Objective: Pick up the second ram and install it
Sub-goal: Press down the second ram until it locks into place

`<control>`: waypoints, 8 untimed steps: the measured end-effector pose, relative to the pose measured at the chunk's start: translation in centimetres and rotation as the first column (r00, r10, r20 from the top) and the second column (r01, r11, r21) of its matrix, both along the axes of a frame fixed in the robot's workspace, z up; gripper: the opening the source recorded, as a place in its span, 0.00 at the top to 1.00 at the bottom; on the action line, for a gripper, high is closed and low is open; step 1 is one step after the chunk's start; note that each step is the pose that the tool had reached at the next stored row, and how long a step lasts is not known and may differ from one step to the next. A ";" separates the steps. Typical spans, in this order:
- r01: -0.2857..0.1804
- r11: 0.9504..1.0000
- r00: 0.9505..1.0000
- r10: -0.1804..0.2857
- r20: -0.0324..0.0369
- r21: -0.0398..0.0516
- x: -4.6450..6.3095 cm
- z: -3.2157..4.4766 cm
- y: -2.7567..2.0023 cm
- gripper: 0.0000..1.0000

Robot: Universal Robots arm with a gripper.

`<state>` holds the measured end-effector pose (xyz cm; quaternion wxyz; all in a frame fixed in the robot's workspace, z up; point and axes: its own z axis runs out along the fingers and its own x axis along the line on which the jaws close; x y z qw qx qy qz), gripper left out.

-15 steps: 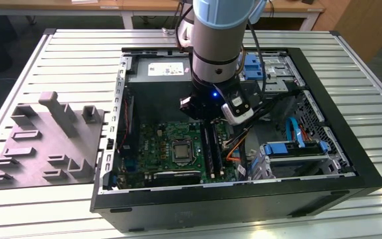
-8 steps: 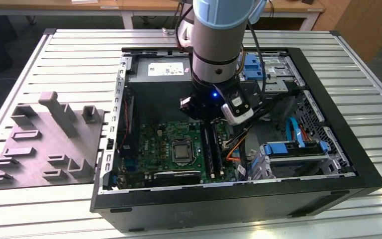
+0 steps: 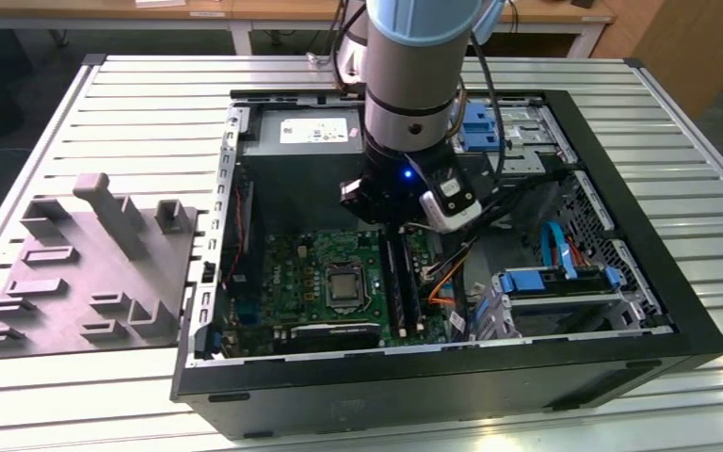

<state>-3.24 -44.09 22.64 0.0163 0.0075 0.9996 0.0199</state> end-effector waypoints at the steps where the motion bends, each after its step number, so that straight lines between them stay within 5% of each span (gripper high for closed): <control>1: 0.000 1.000 1.000 0.000 0.000 0.000 0.0 0.20 0.00 0.90; 8: 0.000 1.000 1.000 0.000 0.000 0.000 0.0 1.12 0.00 0.90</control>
